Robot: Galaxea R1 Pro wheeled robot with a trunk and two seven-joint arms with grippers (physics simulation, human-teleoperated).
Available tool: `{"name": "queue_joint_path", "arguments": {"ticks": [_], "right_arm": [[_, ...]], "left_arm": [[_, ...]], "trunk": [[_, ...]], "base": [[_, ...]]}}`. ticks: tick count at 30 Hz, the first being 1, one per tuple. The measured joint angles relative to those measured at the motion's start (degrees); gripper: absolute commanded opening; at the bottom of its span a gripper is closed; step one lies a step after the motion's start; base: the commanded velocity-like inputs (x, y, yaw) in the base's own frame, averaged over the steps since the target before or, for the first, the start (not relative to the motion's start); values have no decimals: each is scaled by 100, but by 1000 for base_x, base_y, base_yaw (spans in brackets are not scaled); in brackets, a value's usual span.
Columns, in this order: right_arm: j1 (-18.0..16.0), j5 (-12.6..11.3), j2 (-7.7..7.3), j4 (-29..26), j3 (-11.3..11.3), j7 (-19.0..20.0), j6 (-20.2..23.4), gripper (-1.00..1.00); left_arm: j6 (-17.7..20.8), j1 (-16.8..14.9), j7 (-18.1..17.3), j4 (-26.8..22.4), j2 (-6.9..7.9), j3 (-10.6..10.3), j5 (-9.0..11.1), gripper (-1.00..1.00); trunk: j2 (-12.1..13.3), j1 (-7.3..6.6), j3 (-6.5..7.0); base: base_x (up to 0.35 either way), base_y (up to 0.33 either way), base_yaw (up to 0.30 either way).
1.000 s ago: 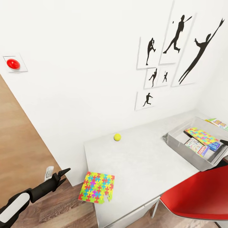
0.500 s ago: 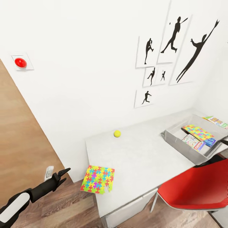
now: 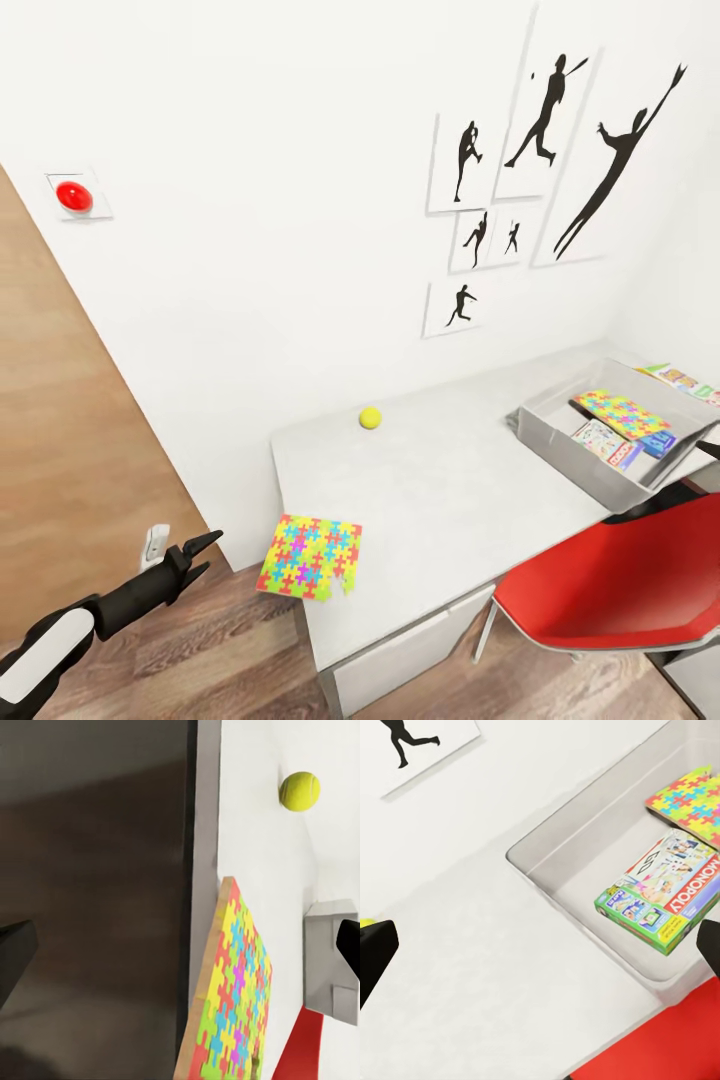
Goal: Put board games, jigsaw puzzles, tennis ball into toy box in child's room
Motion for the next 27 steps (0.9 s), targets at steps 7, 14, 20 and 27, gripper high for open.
{"name": "queue_joint_path", "arguments": {"ticks": [7,14,20,27], "right_arm": [[0,0,0,0,0,0,0,100],[0,0,0,0,0,1,0,100],[0,-1,0,0,0,1,0,100],[0,0,0,0,0,0,0,100]], "left_arm": [[5,1,2,11,0,1,-1,100],[9,0,6,19,0,-3,-1,100],[19,0,12,113,0,-33,-2,100],[28,1,11,366,-4,-72,0,100]], "trunk": [[0,0,0],[0,0,0],[0,0,0],[0,0,0]], "base": [[-10,0,0],[-3,0,0],[-1,0,0],[0,0,0]]}}
